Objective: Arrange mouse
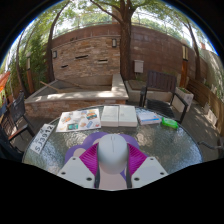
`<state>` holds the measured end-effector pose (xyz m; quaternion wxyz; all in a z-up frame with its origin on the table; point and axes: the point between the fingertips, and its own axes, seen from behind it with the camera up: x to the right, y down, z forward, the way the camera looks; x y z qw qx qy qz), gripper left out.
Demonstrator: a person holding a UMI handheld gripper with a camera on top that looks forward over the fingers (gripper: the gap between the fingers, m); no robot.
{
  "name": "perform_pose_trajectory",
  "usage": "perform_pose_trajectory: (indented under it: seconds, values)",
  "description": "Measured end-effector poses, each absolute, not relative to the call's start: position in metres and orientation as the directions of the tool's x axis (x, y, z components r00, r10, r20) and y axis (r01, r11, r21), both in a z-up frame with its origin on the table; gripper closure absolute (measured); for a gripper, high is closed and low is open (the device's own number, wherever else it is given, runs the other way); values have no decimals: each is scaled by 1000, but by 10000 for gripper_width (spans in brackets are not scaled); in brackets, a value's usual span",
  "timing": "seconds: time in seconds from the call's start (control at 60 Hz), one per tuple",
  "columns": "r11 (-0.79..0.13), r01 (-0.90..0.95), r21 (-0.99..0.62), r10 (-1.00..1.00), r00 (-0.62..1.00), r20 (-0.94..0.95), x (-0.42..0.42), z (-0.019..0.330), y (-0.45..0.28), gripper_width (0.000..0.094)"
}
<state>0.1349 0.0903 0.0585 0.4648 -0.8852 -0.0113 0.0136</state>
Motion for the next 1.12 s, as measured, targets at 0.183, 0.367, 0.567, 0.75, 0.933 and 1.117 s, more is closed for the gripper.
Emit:
perform_pose_trajectory:
  seconds: [0.183,0.367,0.567,0.75,0.933,1.117]
  values:
    - [-675,29,-737,65,998,-20,124,-16,83,450]
    - [-653,30,-757,60,998,-12,124,36,59,121]
    - [-631,69,-772,37,998,59,118,127,-29,87]
    - [-628,54,-776,3,998,67,103,169,-110,88]
    - [-638,27,-770,-37,997,66,101,182,-162,77]
    - [-632,47,-774,-52,993,103,110,186,-175,78]
